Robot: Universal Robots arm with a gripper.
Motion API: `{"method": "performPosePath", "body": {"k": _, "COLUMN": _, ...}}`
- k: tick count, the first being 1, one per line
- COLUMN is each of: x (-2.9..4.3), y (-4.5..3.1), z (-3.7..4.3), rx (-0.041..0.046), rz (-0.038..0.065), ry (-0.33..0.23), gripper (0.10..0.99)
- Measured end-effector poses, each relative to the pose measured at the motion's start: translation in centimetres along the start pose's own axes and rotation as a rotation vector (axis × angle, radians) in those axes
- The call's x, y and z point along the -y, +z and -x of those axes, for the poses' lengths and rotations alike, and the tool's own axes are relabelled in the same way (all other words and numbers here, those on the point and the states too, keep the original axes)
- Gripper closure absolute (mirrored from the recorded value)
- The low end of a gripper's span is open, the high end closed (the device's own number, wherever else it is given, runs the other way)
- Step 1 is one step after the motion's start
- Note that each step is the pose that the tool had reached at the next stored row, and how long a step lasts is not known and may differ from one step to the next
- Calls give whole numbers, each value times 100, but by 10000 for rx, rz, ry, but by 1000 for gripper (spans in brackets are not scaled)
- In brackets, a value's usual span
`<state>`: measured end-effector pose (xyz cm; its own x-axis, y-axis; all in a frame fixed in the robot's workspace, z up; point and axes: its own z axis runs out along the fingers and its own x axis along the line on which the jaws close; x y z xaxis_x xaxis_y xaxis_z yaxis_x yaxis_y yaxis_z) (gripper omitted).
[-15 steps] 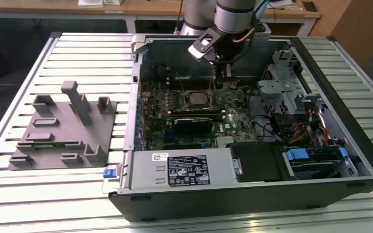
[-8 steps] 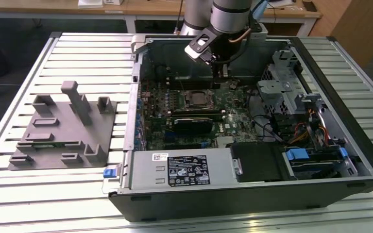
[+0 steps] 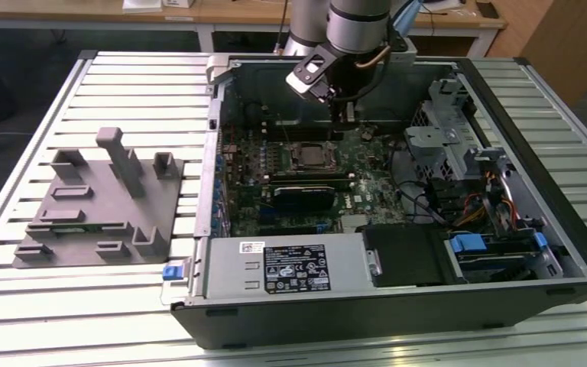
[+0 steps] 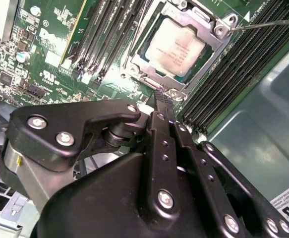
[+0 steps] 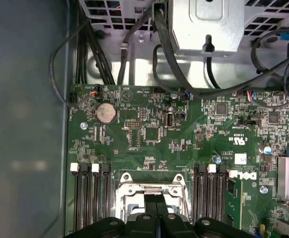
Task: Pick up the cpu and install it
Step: 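Close the cpu cover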
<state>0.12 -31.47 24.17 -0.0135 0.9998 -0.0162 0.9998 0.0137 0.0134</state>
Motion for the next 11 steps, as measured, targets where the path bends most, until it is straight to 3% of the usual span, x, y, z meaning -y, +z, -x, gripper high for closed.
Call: {"method": "performPosePath", "body": {"k": 11, "x": 50, "y": 79, "z": 13, "rx": 1, "rz": 13, "ry": 1, "gripper": 980}}
